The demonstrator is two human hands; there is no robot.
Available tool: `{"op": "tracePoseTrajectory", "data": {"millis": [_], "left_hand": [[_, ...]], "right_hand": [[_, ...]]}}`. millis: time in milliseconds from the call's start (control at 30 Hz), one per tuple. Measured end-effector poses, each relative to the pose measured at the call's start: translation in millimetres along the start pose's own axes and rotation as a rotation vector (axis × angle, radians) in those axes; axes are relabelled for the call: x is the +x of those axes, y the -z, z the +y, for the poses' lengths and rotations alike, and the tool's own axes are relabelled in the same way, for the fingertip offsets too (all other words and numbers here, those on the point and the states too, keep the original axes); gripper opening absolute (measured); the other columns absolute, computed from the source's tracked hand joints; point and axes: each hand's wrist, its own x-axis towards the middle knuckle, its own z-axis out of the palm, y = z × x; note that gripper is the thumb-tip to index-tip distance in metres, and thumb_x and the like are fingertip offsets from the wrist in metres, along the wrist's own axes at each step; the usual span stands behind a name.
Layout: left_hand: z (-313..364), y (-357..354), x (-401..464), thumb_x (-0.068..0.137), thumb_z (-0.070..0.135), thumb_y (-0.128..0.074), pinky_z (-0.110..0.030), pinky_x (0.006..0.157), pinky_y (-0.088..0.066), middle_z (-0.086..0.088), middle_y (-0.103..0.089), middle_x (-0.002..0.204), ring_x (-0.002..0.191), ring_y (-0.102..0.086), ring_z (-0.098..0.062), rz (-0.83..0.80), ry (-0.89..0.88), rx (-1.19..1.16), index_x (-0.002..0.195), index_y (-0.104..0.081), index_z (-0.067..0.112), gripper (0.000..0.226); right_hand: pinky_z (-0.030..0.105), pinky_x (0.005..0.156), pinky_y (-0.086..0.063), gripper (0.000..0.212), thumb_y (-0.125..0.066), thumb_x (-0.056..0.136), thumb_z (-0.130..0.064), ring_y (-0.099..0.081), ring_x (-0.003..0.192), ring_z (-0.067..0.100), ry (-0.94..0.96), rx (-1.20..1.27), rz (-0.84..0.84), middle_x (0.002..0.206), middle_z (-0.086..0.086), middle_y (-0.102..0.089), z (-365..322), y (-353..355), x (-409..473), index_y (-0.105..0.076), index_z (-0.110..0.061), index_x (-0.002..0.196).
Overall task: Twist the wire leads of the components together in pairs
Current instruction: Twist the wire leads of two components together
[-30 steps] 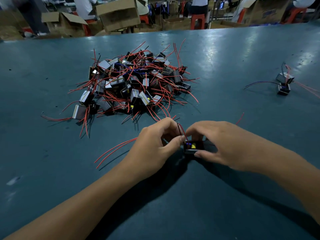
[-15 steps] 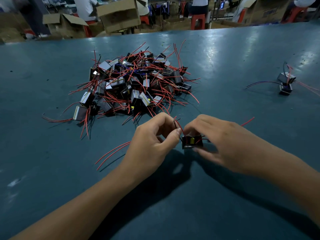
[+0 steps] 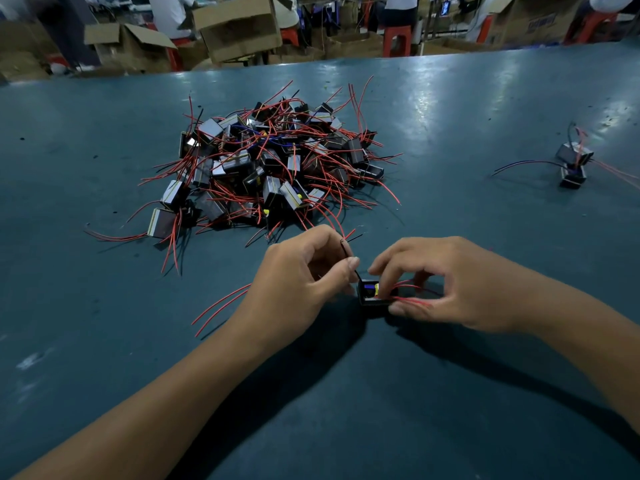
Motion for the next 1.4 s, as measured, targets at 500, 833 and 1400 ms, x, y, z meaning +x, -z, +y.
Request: {"op": "tracePoseTrajectory", "data": {"millis": [500, 833, 1400], "left_hand": [[4.7, 15.3, -4.7, 0.087, 0.017, -0.076, -0.040, 0.067, -0.059, 0.002, -0.075, 0.078, 0.072, -0.073, -0.018, -0.150, -0.005, 0.050, 0.081, -0.067, 0.015, 0.011], [2.6, 1.3, -3.7, 0.088, 0.009, -0.074, -0.041, 0.067, -0.058, -0.008, -0.074, 0.079, 0.075, -0.071, -0.030, -0.118, 0.074, -0.124, 0.087, -0.065, 0.011, 0.010], [-2.3, 44.1, 14.9, 0.077, 0.005, -0.050, -0.022, 0.064, -0.048, 0.008, -0.069, 0.081, 0.071, -0.060, -0.008, 0.228, -0.004, 0.199, 0.085, -0.065, 0.021, 0.023]], "right_hand": [[0.011, 0.083, -0.043, 0.010, -0.073, 0.088, -0.029, -0.059, 0.094, -0.002, 0.126, -0.199, -0.071, 0.116, -0.012, -0.061, -0.3, 2.2, -4.4, -0.076, -0.032, 0.097], [0.018, 0.077, -0.040, 0.015, -0.068, 0.090, -0.033, -0.043, 0.088, 0.000, 0.189, -0.331, 0.067, 0.100, -0.005, -0.059, -3.7, -3.0, -2.6, -0.076, -0.028, 0.101], [0.037, 0.079, -0.054, 0.013, -0.071, 0.090, -0.026, -0.065, 0.093, 0.011, 0.094, -0.261, 0.131, 0.105, -0.009, -0.068, -1.1, -18.0, 1.0, -0.076, -0.023, 0.101]]}}
